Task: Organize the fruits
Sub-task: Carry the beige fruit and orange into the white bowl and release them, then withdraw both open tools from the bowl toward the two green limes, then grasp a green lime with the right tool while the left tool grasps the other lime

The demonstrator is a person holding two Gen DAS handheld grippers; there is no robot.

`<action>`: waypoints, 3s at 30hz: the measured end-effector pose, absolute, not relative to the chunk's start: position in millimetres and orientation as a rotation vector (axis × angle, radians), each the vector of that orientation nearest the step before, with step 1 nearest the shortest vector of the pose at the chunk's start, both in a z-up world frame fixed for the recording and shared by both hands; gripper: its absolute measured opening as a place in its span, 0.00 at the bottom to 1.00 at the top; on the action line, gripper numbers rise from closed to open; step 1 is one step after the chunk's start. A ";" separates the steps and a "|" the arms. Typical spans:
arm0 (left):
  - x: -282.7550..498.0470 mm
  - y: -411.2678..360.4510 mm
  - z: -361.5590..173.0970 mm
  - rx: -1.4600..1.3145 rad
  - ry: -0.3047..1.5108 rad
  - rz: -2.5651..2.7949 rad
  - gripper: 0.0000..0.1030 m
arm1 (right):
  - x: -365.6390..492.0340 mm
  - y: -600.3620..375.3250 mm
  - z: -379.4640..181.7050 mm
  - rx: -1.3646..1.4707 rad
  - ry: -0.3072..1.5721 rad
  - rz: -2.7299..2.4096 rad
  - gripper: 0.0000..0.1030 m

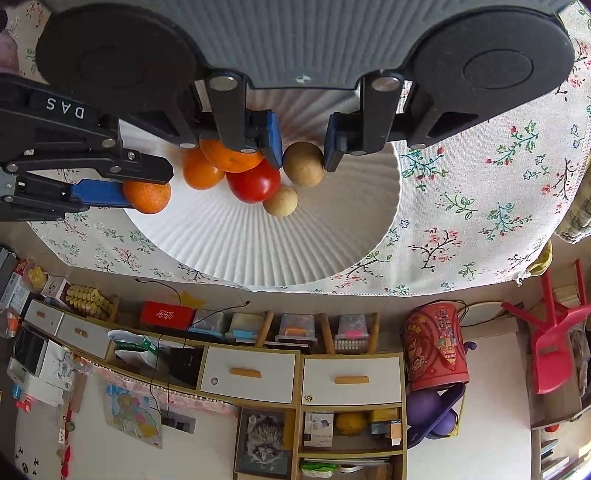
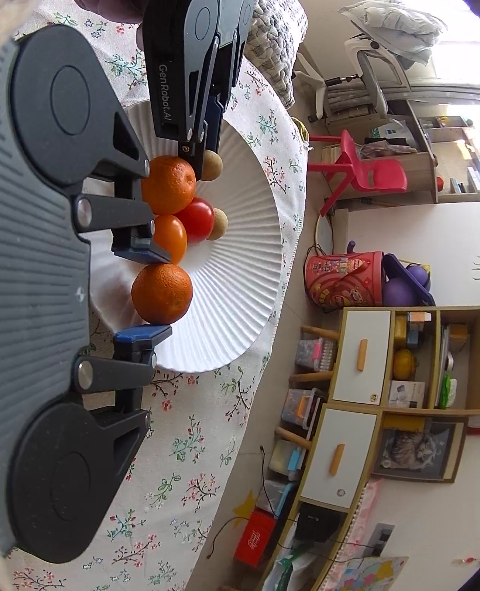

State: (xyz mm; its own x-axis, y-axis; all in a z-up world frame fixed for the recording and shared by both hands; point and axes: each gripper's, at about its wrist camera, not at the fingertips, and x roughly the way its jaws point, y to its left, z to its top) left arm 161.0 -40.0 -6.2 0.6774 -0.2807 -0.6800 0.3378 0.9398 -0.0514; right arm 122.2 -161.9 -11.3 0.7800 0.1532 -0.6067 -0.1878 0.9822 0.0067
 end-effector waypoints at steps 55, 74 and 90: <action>60.3 13.1 -11.0 0.072 0.779 -0.219 0.86 | 39.5 -161.7 -17.1 0.012 0.682 0.117 0.97; 68.8 29.2 -27.4 0.069 0.856 -0.166 0.87 | 54.1 -135.6 -34.2 -0.017 0.704 0.215 0.77; 74.8 25.5 -31.4 0.084 0.864 -0.163 0.87 | 62.1 -118.6 -35.6 -0.091 0.690 0.314 0.25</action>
State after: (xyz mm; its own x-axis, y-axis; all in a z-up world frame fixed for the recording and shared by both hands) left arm 74.8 25.5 -31.4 0.6380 -0.1082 -0.7624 0.1763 0.9843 0.0078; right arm 62.1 -118.6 -35.6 0.7264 0.2542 -0.6385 -0.3141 0.9492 0.0206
